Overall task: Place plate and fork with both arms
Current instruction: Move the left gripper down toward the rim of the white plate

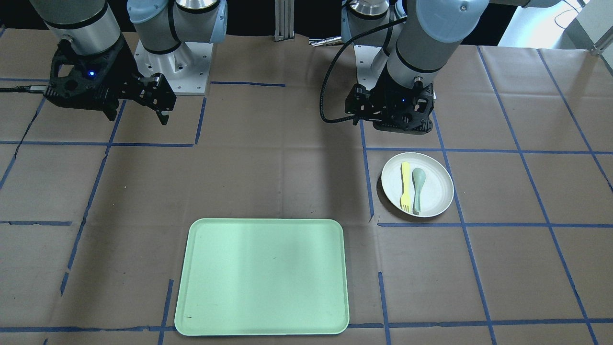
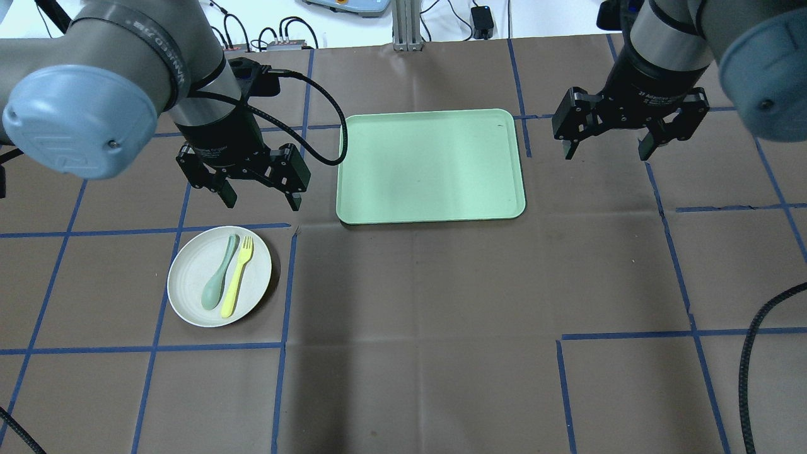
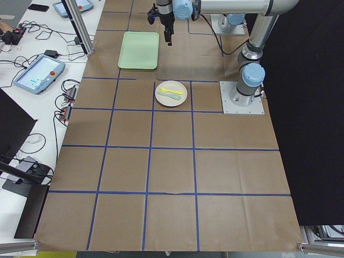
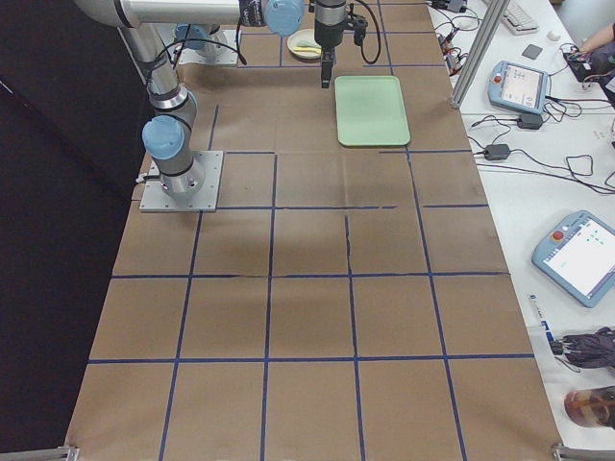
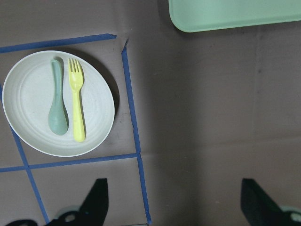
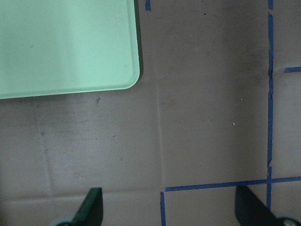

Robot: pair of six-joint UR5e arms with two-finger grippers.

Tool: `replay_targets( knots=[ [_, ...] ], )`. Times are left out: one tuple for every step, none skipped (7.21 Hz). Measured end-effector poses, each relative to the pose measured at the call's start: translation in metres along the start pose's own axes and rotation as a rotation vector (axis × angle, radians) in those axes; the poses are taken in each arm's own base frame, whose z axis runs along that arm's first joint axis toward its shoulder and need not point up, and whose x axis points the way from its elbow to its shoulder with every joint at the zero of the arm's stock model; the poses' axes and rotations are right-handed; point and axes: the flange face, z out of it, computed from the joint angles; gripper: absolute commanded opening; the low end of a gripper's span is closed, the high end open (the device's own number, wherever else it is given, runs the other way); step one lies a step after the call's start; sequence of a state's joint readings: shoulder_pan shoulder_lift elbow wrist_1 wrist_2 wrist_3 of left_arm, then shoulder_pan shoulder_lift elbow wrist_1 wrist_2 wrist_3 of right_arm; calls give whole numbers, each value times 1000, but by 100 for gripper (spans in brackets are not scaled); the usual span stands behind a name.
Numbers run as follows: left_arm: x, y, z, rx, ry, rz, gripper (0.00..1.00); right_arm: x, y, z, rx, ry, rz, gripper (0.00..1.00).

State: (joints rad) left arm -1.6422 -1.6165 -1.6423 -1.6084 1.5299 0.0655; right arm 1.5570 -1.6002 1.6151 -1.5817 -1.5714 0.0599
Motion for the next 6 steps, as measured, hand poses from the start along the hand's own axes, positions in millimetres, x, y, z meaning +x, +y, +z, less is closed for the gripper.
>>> replay_targets(
  knots=[
    [-12,-2,7,2,3,9,100,0,0,1,-2,0,0,100],
    [-26,-3,12,-2,9,1,100,0,0,1,-3,0,0,100],
    [-36,-4,14,-1,11,-1,100,0,0,1,-3,0,0,100],
    [-45,-6,14,4,12,10,99,0,0,2,-4,1,-1,100],
    [-56,-8,14,9,12,26,99,0,0,2,-5,1,0,100],
    [-74,-11,17,12,9,50,99,0,0,2,-6,1,0,100]
  ],
)
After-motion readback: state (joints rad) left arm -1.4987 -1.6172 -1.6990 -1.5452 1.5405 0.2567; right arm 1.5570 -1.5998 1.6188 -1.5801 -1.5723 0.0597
